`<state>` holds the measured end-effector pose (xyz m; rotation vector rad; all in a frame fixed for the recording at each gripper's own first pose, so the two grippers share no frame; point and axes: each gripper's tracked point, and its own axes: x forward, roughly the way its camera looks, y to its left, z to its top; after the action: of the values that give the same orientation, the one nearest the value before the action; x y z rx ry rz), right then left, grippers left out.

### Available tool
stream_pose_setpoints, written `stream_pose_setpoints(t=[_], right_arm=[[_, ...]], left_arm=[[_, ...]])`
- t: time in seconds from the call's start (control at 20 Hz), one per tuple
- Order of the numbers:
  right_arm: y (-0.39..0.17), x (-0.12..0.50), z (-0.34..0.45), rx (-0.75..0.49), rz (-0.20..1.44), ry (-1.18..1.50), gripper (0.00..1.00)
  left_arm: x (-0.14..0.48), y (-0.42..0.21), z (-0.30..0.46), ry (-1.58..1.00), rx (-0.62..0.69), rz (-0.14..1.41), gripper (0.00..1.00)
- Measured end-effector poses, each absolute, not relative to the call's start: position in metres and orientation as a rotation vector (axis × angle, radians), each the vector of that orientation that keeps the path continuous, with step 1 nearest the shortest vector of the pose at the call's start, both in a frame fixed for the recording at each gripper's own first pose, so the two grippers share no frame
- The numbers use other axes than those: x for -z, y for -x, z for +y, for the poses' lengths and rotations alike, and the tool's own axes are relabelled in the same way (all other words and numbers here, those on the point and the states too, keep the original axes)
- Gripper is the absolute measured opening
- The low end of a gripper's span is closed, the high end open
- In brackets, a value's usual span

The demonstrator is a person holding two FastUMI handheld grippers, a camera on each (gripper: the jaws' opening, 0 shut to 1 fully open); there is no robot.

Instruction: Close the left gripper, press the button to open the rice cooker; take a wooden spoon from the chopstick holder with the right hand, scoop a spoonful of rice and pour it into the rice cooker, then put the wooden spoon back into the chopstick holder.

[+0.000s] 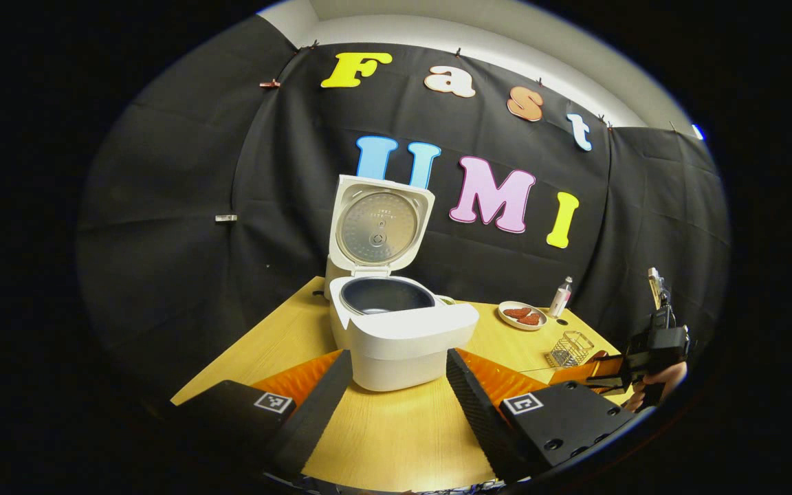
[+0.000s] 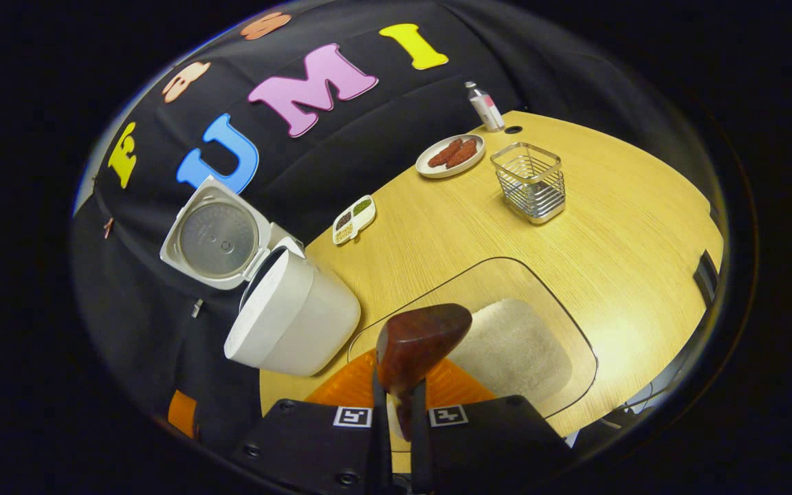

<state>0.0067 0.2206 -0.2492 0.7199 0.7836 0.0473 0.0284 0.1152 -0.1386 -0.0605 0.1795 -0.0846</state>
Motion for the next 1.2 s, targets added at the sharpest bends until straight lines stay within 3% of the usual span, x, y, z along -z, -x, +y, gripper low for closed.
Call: stream_pose_setpoints(t=[0.55, 1.2], right_arm=[[-0.036, 0.233, 0.161, 0.108, 0.753, -1.025, 0.16], [-0.080, 0.156, 0.180, 0.019, 0.699, -1.298, 0.16]], left_arm=[[0.139, -0.028, 0.097, -0.037, 0.127, 0.177, 0.95], [0.130, -0.027, 0.093, 0.022, 0.120, 0.166, 0.95]])
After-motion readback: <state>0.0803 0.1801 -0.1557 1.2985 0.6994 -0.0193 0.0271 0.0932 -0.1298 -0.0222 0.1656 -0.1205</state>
